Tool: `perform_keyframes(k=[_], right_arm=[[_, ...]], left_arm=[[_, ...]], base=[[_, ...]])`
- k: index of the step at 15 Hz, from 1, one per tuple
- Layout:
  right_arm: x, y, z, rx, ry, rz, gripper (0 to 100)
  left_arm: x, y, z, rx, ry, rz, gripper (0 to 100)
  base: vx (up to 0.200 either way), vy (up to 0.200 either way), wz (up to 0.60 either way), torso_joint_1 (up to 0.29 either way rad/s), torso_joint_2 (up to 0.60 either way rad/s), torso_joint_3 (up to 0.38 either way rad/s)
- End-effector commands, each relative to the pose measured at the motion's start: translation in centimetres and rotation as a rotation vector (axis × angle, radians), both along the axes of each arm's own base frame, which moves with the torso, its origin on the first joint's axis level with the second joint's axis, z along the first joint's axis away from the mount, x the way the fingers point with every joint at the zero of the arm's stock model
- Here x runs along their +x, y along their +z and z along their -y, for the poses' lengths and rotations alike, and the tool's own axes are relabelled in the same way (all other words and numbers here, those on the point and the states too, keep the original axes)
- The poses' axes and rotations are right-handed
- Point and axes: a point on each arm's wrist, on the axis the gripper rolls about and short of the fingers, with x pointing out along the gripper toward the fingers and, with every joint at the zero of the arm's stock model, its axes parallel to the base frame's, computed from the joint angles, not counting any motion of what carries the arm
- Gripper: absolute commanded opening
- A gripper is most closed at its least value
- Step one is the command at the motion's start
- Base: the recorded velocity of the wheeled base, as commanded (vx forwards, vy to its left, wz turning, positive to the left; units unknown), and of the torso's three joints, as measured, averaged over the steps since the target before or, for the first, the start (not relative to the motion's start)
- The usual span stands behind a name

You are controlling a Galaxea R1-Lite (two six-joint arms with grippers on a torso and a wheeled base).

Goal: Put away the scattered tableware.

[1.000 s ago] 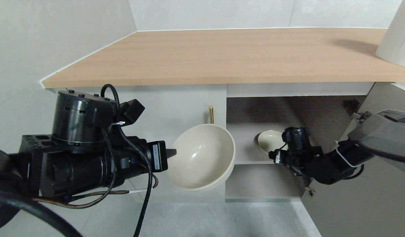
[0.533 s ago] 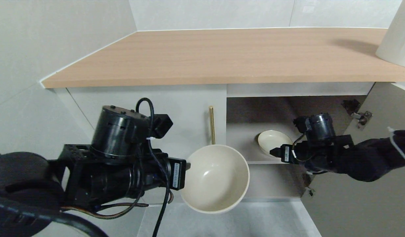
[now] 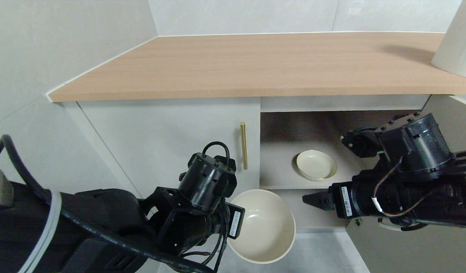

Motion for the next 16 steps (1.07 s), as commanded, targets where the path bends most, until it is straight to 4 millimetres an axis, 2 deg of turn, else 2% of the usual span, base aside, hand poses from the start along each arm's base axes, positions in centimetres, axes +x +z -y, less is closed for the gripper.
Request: perform_keyframes(k=[1,5,10,11,16], right_arm=[[-0.7,-1.0,-1.1,-0.027,0.047,-0.027,100],[0.0,-3.9,-3.0,-0.100,0.065,-0.098,100],[0.5,-4.5,-3.4,-0.112,0.056,-0.108,100],[0.5,-4.5,-3.5,-0.111,0.051,-0.102,0],[0.6,-4.4,-3.5,-0.096,0.044,-0.090,0]], left_arm=[[-0.6,0.3,0.4,0.003,-0.009,0.018,0],[-1.9,1.5,0.8,-0.009,-0.019,0.064,0],[-2.9,2.3,0.9,-0.024,-0.043,0.081,0],[-2.9,2.3,0.9,-0.024,-0.043,0.081,0],[-2.9,2.3,0.9,-0.025,-0.042,0.081,0]], base=[[0.000,0.000,0.00,0.000,0.00,0.000],[0.000,0.000,0.00,0.000,0.00,0.000],[0.000,0.000,0.00,0.000,0.00,0.000],[0.000,0.000,0.00,0.000,0.00,0.000],[0.000,0.000,0.00,0.000,0.00,0.000]])
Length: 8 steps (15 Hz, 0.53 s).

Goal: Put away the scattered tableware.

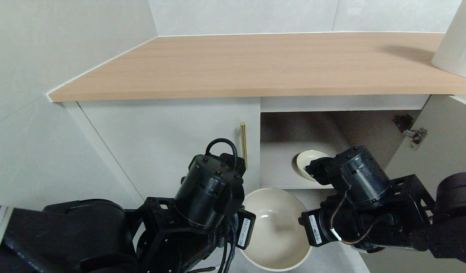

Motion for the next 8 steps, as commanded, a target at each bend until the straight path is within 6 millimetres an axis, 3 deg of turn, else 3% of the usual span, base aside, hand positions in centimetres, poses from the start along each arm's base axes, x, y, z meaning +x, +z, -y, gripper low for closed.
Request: perform_keyframes(k=[1,8], right_arm=[[-0.02,-0.08,0.04,-0.007,-0.002,-0.003,0],[-0.20,-0.12,-0.02,-0.011,0.001,-0.003,0]], left_arm=[[-0.01,0.03,-0.07,0.002,0.004,0.001,0],[0.00,-0.14,-0.07,0.008,0.003,-0.003,0]], base=[[0.000,0.000,0.00,0.000,0.00,0.000],[0.000,0.000,0.00,0.000,0.00,0.000]])
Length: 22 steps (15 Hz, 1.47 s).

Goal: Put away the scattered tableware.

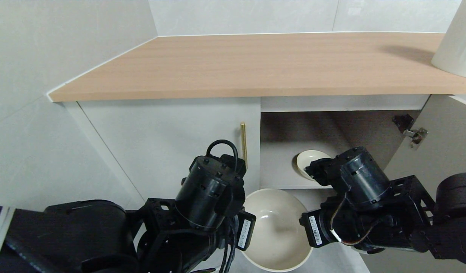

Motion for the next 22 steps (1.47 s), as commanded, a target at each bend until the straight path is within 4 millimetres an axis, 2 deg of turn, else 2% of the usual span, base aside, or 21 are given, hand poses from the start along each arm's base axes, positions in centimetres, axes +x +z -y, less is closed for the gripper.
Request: perform_keyframes(k=[1,9,10,12,15,17,20,22], right_arm=[[-0.1,0.0,0.0,-0.002,0.002,0.000,0],[0.4,-0.2,0.2,-0.012,-0.031,0.003,0],[1.0,-0.4,0.5,-0.003,-0.064,-0.001,0],[3.7,-1.0,1.7,0.046,-0.211,0.041,0],[7.2,-3.5,2.9,0.041,-0.374,0.134,0],[8.9,-4.4,3.4,0.081,-0.426,0.187,0],[10.4,-3.7,4.5,0.114,-0.511,0.245,0],[12.1,-3.8,5.5,0.145,-0.588,0.250,0]], left_arm=[[0.0,0.1,0.0,-0.006,0.004,0.003,100],[0.8,2.1,-0.3,-0.158,0.049,0.091,100],[1.0,2.2,-0.4,-0.166,0.055,0.098,100],[1.1,2.3,-0.5,-0.175,0.060,0.104,100],[1.1,2.3,-0.5,-0.176,0.062,0.105,100],[1.2,2.1,-0.4,-0.169,0.062,0.100,100],[1.1,2.2,-0.5,-0.176,0.062,0.101,100],[1.1,2.2,-0.5,-0.174,0.062,0.100,100]], base=[[0.000,0.000,0.00,0.000,0.00,0.000],[0.000,0.000,0.00,0.000,0.00,0.000],[0.000,0.000,0.00,0.000,0.00,0.000],[0.000,0.000,0.00,0.000,0.00,0.000],[0.000,0.000,0.00,0.000,0.00,0.000],[0.000,0.000,0.00,0.000,0.00,0.000],[0.000,0.000,0.00,0.000,0.00,0.000],[0.000,0.000,0.00,0.000,0.00,0.000]])
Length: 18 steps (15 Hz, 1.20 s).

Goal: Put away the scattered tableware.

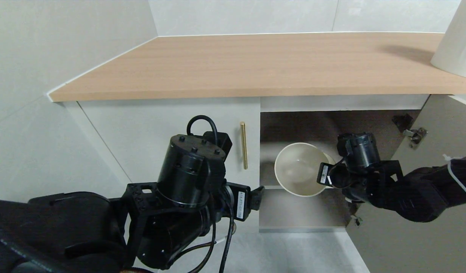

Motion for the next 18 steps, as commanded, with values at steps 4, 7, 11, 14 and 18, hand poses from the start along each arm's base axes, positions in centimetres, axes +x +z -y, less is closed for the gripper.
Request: perform_keyframes(k=[4,7,11,14,18], right_arm=[[3.8,-0.6,2.2,0.043,-0.125,0.015,0],[5.7,-1.7,3.9,0.040,-0.185,0.003,0],[7.5,-2.6,4.9,0.070,-0.238,0.004,0],[7.9,-2.9,5.1,0.071,-0.247,0.003,0],[8.3,-3.0,5.1,0.077,-0.253,0.005,0]], left_arm=[[-0.1,0.2,-0.1,-0.004,0.001,0.004,100],[-0.1,0.2,-0.1,-0.003,0.000,0.004,100],[-0.1,0.3,-0.1,-0.007,0.000,0.007,100],[-0.1,0.3,-0.1,-0.008,0.000,0.008,100],[-0.1,0.3,-0.1,-0.008,0.000,0.008,100]], base=[[0.000,0.000,0.00,0.000,0.00,0.000],[0.000,0.000,0.00,0.000,0.00,0.000],[0.000,0.000,0.00,0.000,0.00,0.000],[0.000,0.000,0.00,0.000,0.00,0.000],[0.000,0.000,0.00,0.000,0.00,0.000]])
